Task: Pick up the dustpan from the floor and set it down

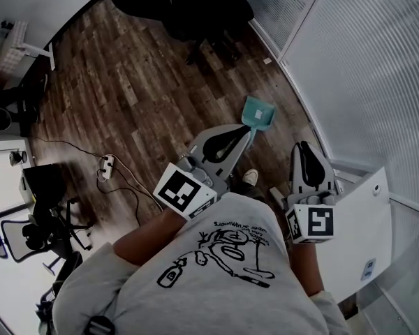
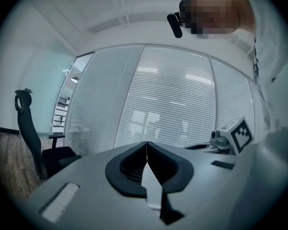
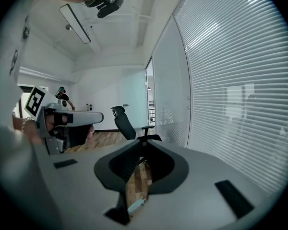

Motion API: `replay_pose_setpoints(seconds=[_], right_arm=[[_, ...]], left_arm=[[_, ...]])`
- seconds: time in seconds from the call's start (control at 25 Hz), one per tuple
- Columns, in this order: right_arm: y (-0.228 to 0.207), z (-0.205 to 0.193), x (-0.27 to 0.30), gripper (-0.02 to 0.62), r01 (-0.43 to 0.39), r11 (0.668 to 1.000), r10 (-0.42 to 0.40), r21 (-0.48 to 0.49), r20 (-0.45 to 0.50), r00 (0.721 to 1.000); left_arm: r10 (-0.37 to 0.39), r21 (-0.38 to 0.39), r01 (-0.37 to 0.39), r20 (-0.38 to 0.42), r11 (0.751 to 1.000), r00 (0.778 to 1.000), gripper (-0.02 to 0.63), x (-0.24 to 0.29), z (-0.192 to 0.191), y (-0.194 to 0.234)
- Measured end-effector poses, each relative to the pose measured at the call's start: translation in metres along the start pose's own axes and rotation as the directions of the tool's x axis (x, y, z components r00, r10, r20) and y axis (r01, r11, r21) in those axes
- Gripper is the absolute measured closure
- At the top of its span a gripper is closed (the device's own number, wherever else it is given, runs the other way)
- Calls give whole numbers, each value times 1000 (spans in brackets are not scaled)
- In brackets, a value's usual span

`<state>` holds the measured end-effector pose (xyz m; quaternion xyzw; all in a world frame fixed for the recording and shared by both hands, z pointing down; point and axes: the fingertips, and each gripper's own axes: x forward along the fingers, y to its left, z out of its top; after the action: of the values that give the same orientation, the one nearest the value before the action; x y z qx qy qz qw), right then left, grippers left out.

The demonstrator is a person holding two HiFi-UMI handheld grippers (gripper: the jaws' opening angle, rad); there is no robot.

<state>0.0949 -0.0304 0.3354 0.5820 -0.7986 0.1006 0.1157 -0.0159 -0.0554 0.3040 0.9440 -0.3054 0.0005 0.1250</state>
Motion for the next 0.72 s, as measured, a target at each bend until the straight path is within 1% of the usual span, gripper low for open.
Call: replay_pose_setpoints(seconds=[0.16, 0.28, 0.56, 0.72], right_arm=[[0, -24, 12, 581, -7, 1000, 6, -4, -51, 999], [2, -46, 19, 540, -20, 1000, 20, 3, -91, 996], [5, -96, 32, 526, -52, 998, 60, 46, -173, 983], [7, -124, 40, 517, -62, 994, 80, 94, -205, 975]], left_arm=[[5, -1, -5, -6, 1000, 1000, 604, 1, -3, 5], [9, -4, -9, -9, 1000, 1000, 604, 1, -5, 6], [16, -11, -16, -7, 1000, 1000, 604, 0, -2, 6], [23, -13, -23, -4, 1000, 1000, 604, 0, -5, 7]])
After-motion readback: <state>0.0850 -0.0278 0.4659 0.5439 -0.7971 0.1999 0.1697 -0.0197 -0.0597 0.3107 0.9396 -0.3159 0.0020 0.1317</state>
